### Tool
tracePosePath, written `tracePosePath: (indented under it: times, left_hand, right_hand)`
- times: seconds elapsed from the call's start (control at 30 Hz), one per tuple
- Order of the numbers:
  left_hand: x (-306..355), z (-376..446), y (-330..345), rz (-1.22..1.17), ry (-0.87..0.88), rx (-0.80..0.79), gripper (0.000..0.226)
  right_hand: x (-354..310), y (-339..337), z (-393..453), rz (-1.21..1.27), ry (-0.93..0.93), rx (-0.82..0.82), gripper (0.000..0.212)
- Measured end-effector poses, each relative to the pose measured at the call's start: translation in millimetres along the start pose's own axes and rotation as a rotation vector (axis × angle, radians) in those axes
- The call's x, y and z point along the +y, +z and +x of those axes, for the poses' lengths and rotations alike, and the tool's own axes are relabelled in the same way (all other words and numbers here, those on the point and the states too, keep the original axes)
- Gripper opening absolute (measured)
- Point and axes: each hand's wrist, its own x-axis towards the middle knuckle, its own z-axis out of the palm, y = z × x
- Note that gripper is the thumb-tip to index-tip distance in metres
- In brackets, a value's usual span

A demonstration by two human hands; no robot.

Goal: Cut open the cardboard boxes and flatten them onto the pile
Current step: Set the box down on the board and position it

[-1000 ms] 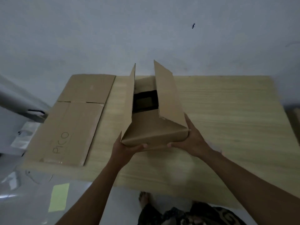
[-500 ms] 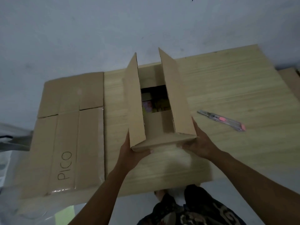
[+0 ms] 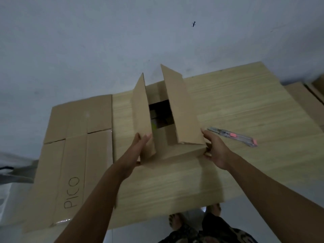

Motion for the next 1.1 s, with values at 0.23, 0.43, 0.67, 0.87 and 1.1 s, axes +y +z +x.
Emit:
tracePosePath:
  times: [0.23, 0.43, 0.67, 0.87, 1.1]
  left_hand:
    - [3, 15, 38, -0.209, -0.071, -0.018, 0.114]
    - [28, 14, 40, -0.468, -0.013, 0.442, 0.051]
    - [88, 2, 39, 0.383, 0.449, 0.755, 0.052]
    - [101, 6, 60, 0.467, 0.109, 0.598, 0.133]
    - [97, 1, 35, 0.340, 0.010, 0.590, 0.140]
  right_hand:
    - [-58, -6, -16, 0.047, -0.390, 0.091, 0.076]
    - [-84, 15, -47, -0.336, -0.597, 0.215, 0.061]
    - [-75, 52, -47, -0.218, -0.534, 0.037, 0.023]
    - [-63, 59, -29, -0.253, -0.560, -0.088, 0.020]
    - [-24, 62, -1, -0.279, -0.140, -0.034, 0.099]
